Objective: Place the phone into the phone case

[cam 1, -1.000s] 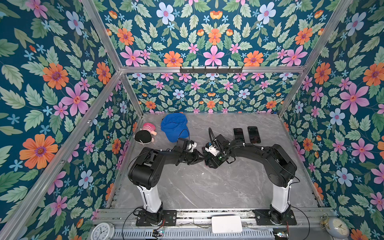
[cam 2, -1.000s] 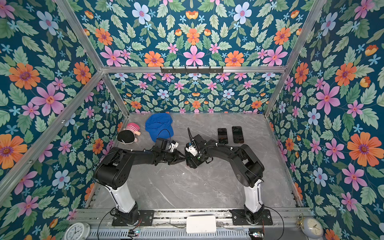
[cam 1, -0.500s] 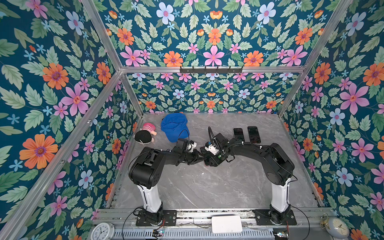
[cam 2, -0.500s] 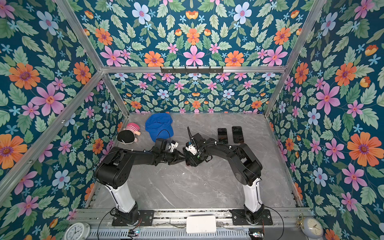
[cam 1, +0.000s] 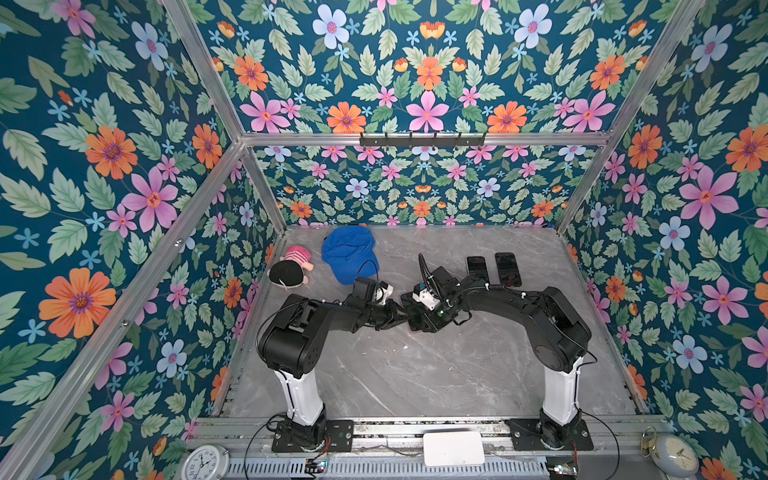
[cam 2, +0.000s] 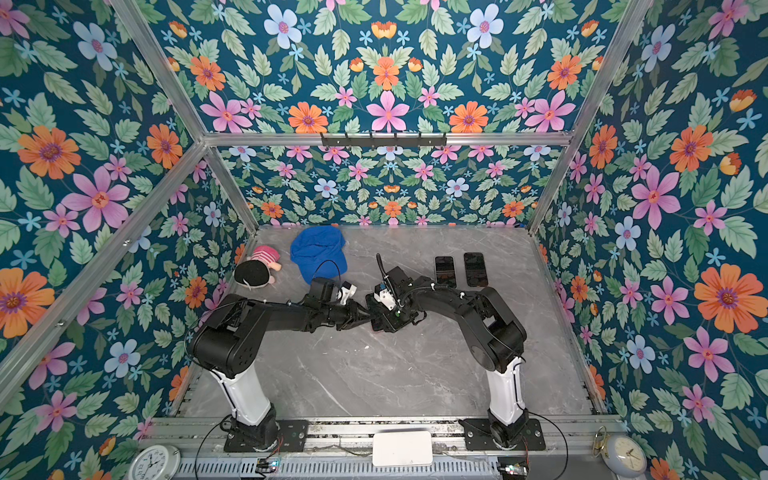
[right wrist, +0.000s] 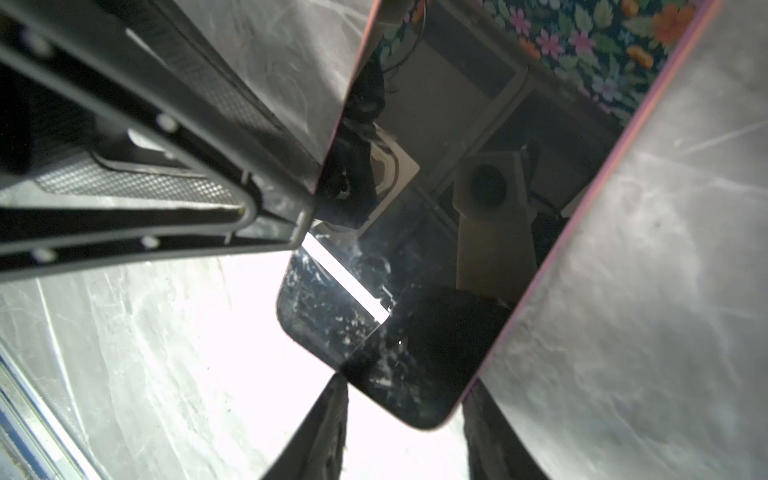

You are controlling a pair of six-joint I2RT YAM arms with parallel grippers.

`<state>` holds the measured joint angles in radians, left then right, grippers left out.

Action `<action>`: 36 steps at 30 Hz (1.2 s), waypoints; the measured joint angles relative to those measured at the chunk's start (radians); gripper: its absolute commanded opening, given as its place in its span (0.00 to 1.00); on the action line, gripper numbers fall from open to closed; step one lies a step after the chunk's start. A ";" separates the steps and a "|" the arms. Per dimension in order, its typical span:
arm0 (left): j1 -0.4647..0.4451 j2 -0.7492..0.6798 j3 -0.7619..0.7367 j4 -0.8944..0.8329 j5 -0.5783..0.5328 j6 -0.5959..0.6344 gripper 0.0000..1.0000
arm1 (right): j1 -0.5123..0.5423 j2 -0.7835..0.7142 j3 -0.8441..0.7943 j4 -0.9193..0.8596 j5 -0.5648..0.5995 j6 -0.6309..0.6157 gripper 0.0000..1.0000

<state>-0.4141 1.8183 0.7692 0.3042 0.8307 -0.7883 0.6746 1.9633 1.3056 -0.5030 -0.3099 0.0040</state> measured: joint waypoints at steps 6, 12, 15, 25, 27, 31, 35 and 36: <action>-0.006 -0.046 0.040 -0.182 -0.064 0.073 0.33 | 0.013 -0.004 -0.026 0.021 -0.061 0.023 0.41; -0.018 -0.102 0.054 -0.372 -0.113 0.141 0.35 | 0.017 -0.010 -0.047 0.060 -0.091 0.068 0.41; -0.026 -0.122 0.053 -0.426 -0.124 0.159 0.35 | 0.017 -0.010 -0.050 0.071 -0.101 0.072 0.41; -0.037 -0.126 0.066 -0.502 -0.130 0.176 0.25 | 0.017 -0.010 -0.048 0.081 -0.109 0.097 0.41; -0.037 -0.116 0.072 -0.508 -0.134 0.185 0.23 | 0.017 -0.010 -0.048 0.081 -0.110 0.097 0.41; -0.037 -0.095 0.091 -0.515 -0.139 0.191 0.17 | 0.017 -0.010 -0.050 0.084 -0.116 0.097 0.41; -0.036 -0.080 0.103 -0.529 -0.133 0.193 0.13 | 0.017 -0.010 -0.050 0.085 -0.117 0.097 0.41; -0.036 -0.079 0.105 -0.529 -0.132 0.193 0.10 | 0.017 -0.010 -0.051 0.085 -0.117 0.097 0.41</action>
<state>-0.4500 1.7397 0.8745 -0.2249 0.6983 -0.5953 0.6918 1.9533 1.2545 -0.4179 -0.4271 0.1013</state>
